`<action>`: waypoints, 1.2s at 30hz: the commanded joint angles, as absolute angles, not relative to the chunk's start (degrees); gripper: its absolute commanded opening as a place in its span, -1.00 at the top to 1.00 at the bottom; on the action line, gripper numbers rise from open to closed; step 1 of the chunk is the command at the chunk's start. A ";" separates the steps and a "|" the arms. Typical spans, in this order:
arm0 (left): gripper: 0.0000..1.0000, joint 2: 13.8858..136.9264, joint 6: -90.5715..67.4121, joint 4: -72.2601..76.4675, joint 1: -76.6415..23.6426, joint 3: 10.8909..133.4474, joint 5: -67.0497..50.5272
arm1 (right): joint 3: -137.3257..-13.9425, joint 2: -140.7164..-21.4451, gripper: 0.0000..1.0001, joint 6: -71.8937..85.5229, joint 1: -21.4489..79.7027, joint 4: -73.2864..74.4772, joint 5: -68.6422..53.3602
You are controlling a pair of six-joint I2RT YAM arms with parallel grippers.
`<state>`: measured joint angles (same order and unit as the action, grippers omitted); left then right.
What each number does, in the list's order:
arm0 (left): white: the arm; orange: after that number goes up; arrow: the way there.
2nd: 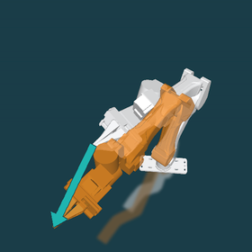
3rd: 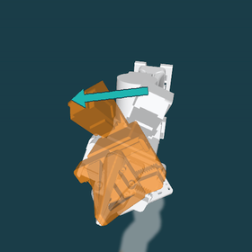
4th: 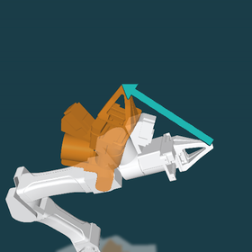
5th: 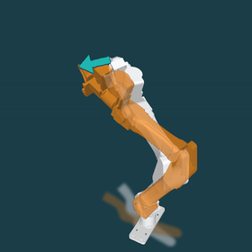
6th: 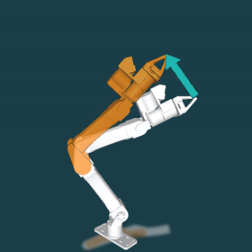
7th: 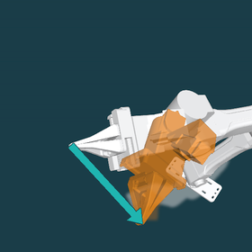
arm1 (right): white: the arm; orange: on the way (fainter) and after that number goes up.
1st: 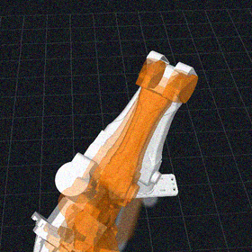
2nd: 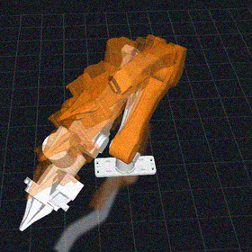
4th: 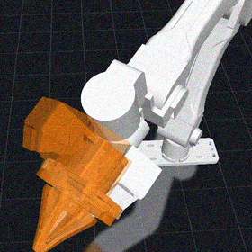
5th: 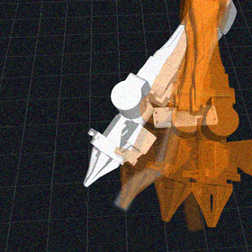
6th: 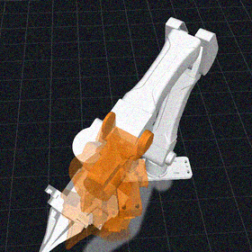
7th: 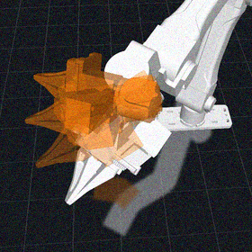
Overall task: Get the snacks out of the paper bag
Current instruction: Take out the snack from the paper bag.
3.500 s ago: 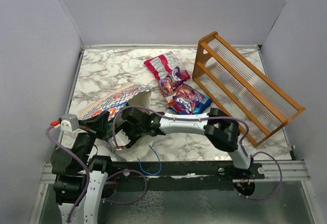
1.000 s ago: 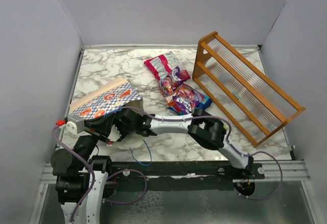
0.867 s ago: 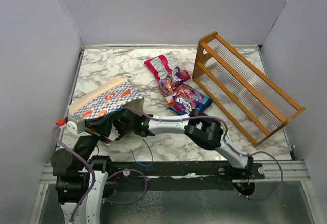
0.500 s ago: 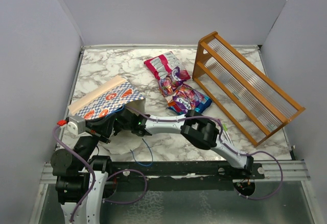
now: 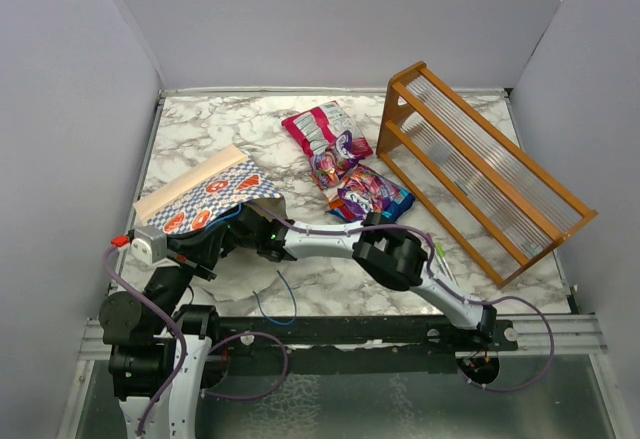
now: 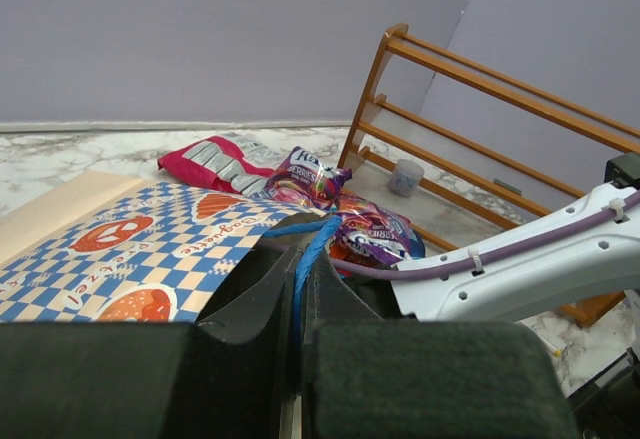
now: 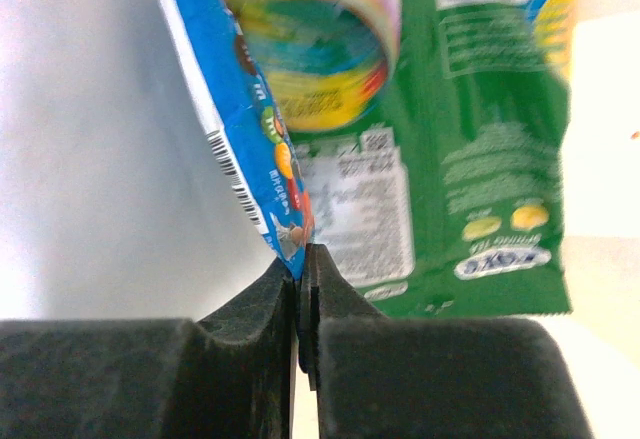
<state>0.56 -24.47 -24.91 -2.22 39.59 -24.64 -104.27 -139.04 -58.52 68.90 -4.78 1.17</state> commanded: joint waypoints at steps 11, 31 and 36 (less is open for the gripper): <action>1.00 -0.44 -25.40 -24.42 -1.33 39.02 -19.53 | -79.89 -113.83 0.98 -54.68 70.70 -6.92 -2.88; 1.00 -0.53 -26.32 -26.21 -1.27 39.43 -16.31 | -43.94 -66.39 0.98 -32.28 71.23 -8.63 0.57; 1.00 -0.55 -26.75 -26.79 -1.14 39.59 -15.03 | -40.94 -62.65 0.98 -21.92 71.14 -15.22 26.46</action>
